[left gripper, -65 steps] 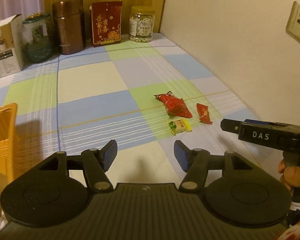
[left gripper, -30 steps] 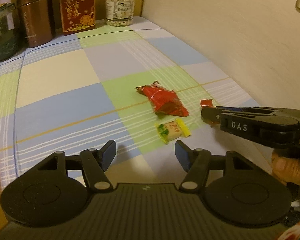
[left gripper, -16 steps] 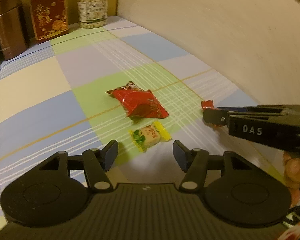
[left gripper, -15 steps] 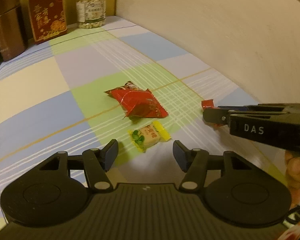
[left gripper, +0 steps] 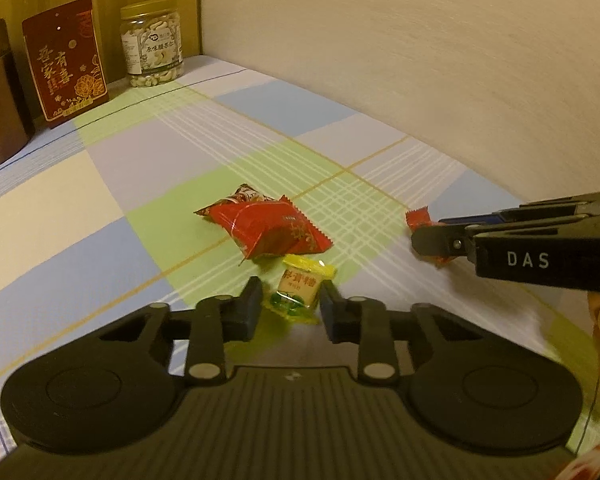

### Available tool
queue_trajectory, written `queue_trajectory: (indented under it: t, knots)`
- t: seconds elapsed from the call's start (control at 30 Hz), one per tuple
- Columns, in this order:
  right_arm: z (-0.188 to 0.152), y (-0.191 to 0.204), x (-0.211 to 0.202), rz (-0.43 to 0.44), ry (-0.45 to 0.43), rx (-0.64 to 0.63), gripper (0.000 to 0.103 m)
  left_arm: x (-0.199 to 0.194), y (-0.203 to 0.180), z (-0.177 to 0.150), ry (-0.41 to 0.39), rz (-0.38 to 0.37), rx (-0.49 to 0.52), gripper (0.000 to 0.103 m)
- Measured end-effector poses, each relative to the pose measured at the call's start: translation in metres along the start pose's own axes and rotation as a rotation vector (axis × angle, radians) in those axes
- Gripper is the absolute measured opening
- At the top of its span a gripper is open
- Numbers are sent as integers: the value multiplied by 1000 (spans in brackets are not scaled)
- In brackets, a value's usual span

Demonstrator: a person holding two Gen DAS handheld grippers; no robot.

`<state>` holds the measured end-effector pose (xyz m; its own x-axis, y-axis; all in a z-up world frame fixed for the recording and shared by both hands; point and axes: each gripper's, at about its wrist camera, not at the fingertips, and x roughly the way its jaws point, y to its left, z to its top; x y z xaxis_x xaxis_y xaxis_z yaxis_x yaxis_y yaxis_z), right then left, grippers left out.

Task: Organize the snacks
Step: 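Grasp the small red candy with the right tool while the left tool grasps the yellow candy packet, then carry both held candies toward the orange tray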

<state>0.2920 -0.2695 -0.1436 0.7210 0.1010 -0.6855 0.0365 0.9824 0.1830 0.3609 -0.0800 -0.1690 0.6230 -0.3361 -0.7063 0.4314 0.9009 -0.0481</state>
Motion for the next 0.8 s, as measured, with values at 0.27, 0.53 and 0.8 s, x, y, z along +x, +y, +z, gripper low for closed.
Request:
queue_trajectory:
  t: [0.27,0.53,0.8]
  knots:
    - [-9,1,-5,9,9,10,21,-21,-10,-17,26,51,-42,25]
    - [-10,5,-10,14,8,14,21,-24,-12,-18,18,73,-7,26]
    - [-14,5,-13,15,16,25,21,-18,-17,-15,24,61,47,25]
